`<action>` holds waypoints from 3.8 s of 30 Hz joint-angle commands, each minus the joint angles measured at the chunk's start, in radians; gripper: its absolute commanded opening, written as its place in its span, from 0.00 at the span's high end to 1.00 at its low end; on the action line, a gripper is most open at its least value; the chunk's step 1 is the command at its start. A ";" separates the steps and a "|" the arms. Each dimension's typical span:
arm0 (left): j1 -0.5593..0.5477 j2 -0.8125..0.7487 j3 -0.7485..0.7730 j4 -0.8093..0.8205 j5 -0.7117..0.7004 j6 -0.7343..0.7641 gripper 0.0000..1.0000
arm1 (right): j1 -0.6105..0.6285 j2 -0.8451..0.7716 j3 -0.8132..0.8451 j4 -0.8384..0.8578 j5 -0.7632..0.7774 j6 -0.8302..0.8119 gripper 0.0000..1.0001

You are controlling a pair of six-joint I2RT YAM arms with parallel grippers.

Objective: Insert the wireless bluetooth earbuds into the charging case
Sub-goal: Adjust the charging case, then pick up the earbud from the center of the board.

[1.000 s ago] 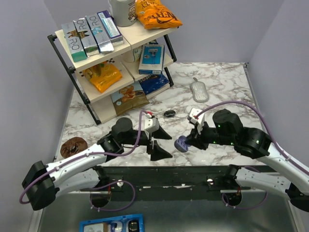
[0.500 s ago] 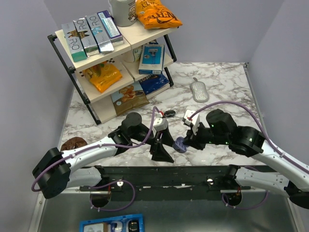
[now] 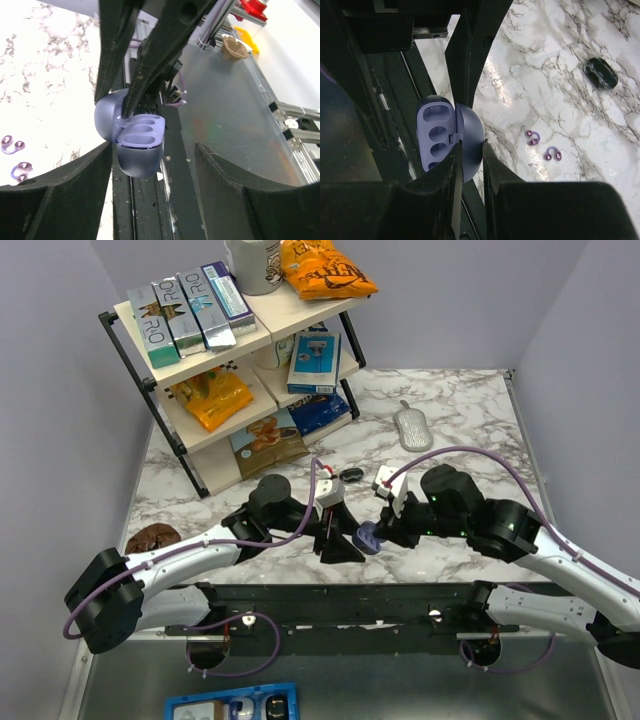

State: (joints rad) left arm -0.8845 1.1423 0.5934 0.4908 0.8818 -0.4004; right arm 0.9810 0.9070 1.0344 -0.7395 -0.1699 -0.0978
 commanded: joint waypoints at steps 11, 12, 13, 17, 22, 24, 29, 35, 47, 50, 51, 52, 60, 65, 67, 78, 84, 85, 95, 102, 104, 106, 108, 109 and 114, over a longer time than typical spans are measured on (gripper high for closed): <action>0.001 0.013 -0.012 0.066 -0.053 -0.005 0.36 | 0.012 -0.003 -0.016 0.031 0.012 0.013 0.99; 0.001 0.016 -0.014 0.075 -0.056 -0.008 0.36 | 0.012 -0.005 -0.016 0.032 0.012 0.013 0.99; 0.001 0.014 -0.015 0.077 -0.060 -0.008 0.36 | 0.013 -0.005 -0.017 0.032 0.010 0.015 0.99; 0.001 0.023 -0.014 0.084 -0.060 -0.014 0.45 | 0.018 -0.002 -0.017 0.032 0.010 0.017 0.99; 0.001 0.020 -0.032 0.100 -0.063 -0.018 0.48 | 0.016 -0.005 -0.014 0.034 0.012 0.020 0.99; -0.001 0.016 -0.038 0.103 -0.064 -0.015 0.55 | 0.016 -0.006 -0.014 0.031 0.013 0.023 0.99; -0.005 -0.003 -0.060 0.118 -0.070 -0.014 0.62 | 0.016 -0.010 -0.011 0.029 0.009 0.027 0.99; -0.010 -0.013 -0.073 0.137 -0.087 -0.011 0.78 | 0.016 -0.013 -0.007 0.029 0.006 0.036 0.92; -0.024 -0.038 -0.093 0.157 -0.170 -0.002 1.00 | 0.018 -0.043 0.003 0.046 0.015 0.089 0.49; -0.027 -0.059 -0.113 0.160 -0.220 0.011 1.00 | 0.016 -0.072 0.024 0.063 0.044 0.148 0.36; -0.027 -0.067 -0.122 0.167 -0.275 0.012 1.00 | 0.018 -0.077 0.032 0.078 0.096 0.168 0.29; -0.028 -0.075 -0.135 0.207 -0.306 0.012 1.00 | 0.016 -0.079 0.045 0.083 0.146 0.232 0.26; -0.142 -0.199 -0.274 0.299 -0.691 0.130 1.00 | -0.273 -0.013 -0.071 0.110 0.192 0.518 0.27; -0.192 -0.254 -0.319 0.264 -0.788 0.137 1.00 | -0.344 0.038 -0.217 0.192 0.187 0.593 0.34; -0.212 -0.269 -0.329 0.258 -0.811 0.138 1.00 | -0.347 0.065 -0.275 0.236 0.196 0.622 0.38; -0.298 -0.394 -0.414 0.239 -0.992 0.121 1.00 | -0.350 0.223 -0.379 0.394 0.293 0.672 0.54; -0.317 -0.440 -0.440 0.227 -1.029 0.110 1.00 | -0.350 0.303 -0.396 0.448 0.306 0.695 0.54; -0.320 -0.446 -0.442 0.218 -1.034 0.110 1.00 | -0.350 0.312 -0.396 0.451 0.306 0.698 0.55; -0.326 -0.480 -0.445 0.180 -1.041 0.121 1.00 | -0.350 0.400 -0.382 0.492 0.291 0.690 0.55; -0.329 -0.463 -0.440 0.181 -1.037 0.120 1.00 | -0.349 0.353 -0.410 0.537 0.199 0.652 0.53; -0.329 -0.451 -0.440 0.189 -1.034 0.118 1.00 | -0.349 0.337 -0.407 0.535 0.178 0.636 0.51; -0.329 -0.440 -0.442 0.201 -1.031 0.118 1.00 | -0.349 0.346 -0.398 0.526 0.138 0.630 0.50; -0.329 -0.428 -0.445 0.210 -1.026 0.112 1.00 | -0.349 0.377 -0.390 0.520 0.153 0.629 0.51; -0.330 -0.424 -0.445 0.215 -1.026 0.110 1.00 | -0.349 0.386 -0.387 0.514 0.162 0.630 0.53; -0.334 -0.432 -0.438 0.198 -1.026 0.109 1.00 | -0.349 0.443 -0.378 0.514 0.167 0.621 0.57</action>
State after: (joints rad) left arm -1.2068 0.7189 0.1490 0.6643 -0.1387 -0.2852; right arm 0.6346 1.3109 0.6403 -0.2317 0.0086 0.5407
